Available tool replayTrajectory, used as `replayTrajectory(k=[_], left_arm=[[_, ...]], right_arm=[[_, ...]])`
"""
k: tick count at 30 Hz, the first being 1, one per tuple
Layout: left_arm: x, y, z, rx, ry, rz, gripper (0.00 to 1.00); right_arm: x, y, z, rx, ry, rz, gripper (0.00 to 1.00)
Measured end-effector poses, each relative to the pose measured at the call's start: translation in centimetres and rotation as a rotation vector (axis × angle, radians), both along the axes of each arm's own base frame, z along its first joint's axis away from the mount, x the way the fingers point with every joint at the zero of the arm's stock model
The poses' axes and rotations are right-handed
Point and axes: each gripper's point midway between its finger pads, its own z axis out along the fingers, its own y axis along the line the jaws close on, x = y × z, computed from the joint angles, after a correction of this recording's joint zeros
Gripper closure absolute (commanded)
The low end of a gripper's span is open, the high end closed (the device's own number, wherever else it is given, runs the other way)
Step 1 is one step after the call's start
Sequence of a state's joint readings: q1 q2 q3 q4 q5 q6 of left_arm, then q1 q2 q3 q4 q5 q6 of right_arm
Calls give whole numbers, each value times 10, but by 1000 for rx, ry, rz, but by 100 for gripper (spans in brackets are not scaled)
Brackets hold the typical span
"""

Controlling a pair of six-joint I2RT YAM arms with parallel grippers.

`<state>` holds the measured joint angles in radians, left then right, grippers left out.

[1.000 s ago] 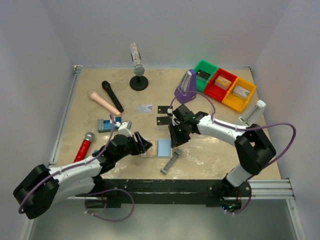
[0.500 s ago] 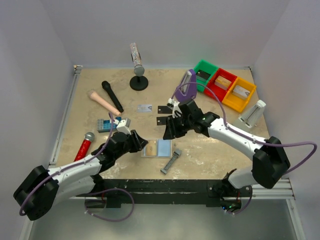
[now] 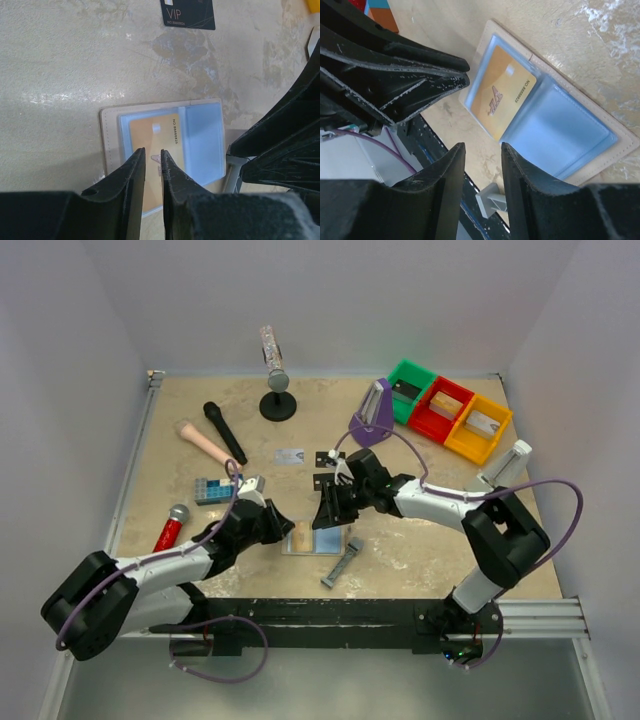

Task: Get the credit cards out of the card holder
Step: Remove the credit card from the card holder.

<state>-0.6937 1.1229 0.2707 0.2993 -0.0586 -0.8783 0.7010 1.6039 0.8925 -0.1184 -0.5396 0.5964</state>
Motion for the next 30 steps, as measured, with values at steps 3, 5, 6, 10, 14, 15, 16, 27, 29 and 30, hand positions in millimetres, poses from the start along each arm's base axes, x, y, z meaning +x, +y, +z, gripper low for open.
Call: replayTrajectory(k=[3,5,6,10,14,15,16,27,29,30], left_arm=[[0,-1,-3,1,5,-1,80],[1,-1,-2,-1,1,-2,81],[1,-1,-2,-4,-1,-2,82],[1,-1,-3,-6,-3,-1,86],[-2,1,-11,6,13,-1,89],[-3,1,-14,11,20,-1,90],[-3,1,-15,13,23,-2,90],[-4,0,-28,13,55,3,99],[-3,-2,-28,6,55,4,100],[-3,-2,-28,4,54,3,100]], right_arm=[[3,4,-4,9,9,-10,59],[4,5,-7,6,18,-15,59],[4,5,-8,5,22,-17,59],[5,5,-11,1,26,-24,58],[6,5,-14,-4,32,-33,58],[7,5,-16,-7,34,-37,58],[7,5,-17,-12,37,-43,58],[10,8,-36,-29,75,-65,59],[11,8,-38,-28,79,-68,59],[11,9,-39,-27,81,-69,59]])
